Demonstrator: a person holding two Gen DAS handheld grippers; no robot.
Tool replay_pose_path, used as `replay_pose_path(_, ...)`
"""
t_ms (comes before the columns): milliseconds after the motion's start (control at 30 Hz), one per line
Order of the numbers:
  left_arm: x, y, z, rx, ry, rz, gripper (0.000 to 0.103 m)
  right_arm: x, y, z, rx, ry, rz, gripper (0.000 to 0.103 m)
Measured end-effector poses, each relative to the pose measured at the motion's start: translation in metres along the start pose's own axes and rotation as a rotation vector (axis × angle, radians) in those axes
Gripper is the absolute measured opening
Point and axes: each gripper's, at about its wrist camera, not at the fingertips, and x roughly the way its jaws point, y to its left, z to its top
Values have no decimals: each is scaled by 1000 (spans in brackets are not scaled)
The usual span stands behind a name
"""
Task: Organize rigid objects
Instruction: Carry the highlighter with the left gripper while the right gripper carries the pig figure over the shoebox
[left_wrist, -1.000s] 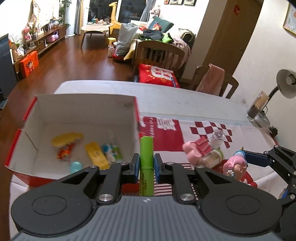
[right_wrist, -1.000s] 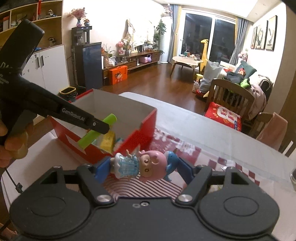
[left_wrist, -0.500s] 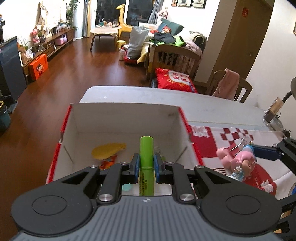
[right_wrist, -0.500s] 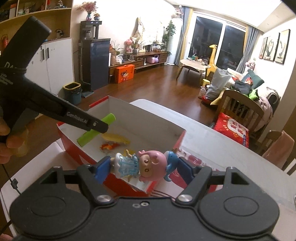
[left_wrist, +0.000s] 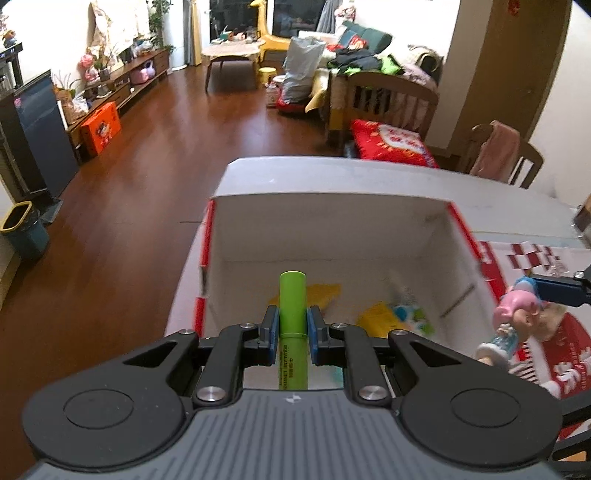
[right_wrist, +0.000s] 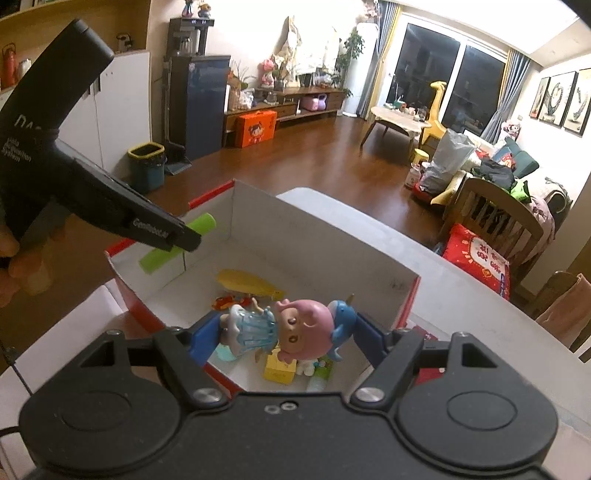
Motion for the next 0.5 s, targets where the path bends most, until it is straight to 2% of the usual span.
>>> replay_pose_path(167, 21, 9, 2, 28, 34, 29, 16, 26, 2, 0, 5, 45, 3, 77)
replay_pose_path(500, 62, 5, 6, 109, 91, 80, 16, 75, 2, 0, 41, 144, -8, 77)
